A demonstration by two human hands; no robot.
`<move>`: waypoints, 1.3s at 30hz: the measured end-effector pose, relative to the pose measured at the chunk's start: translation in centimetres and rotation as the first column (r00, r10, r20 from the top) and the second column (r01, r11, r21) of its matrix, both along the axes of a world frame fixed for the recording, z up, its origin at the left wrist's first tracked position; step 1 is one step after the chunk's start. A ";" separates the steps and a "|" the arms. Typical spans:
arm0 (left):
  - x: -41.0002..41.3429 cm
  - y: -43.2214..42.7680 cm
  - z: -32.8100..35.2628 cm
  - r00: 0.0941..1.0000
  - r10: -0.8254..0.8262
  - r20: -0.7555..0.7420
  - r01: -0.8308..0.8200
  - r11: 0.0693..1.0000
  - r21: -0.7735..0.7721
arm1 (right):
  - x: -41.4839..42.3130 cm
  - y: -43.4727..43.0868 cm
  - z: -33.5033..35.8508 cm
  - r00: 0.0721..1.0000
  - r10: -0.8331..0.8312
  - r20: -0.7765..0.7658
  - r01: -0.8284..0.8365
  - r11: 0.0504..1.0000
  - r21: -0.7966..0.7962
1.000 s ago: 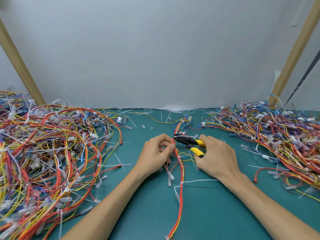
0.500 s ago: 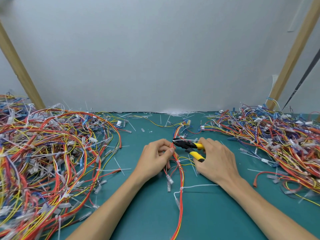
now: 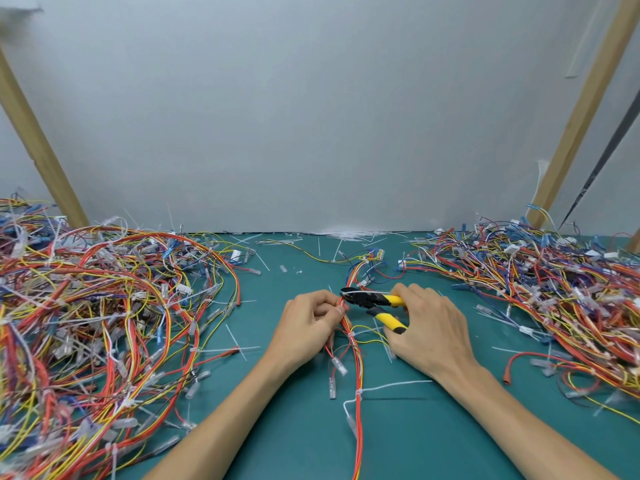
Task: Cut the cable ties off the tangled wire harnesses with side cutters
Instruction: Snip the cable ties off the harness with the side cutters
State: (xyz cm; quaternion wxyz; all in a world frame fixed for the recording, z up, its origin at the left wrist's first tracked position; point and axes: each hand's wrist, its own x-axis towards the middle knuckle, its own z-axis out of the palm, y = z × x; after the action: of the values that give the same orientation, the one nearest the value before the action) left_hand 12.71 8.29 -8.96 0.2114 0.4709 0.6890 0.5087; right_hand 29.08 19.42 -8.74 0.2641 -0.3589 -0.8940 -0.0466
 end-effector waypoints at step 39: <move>0.1 -0.1 0.1 0.999 -0.005 -0.046 0.005 1.000 0.000 | 0.0 0.1 -0.2 1.000 -0.018 0.021 0.019 0.999 -0.051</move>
State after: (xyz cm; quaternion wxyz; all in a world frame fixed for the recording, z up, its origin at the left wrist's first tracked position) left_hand 12.77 8.22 -8.87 0.1969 0.4843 0.6925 0.4971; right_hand 29.11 19.50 -8.92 0.2454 -0.3731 -0.8943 -0.0298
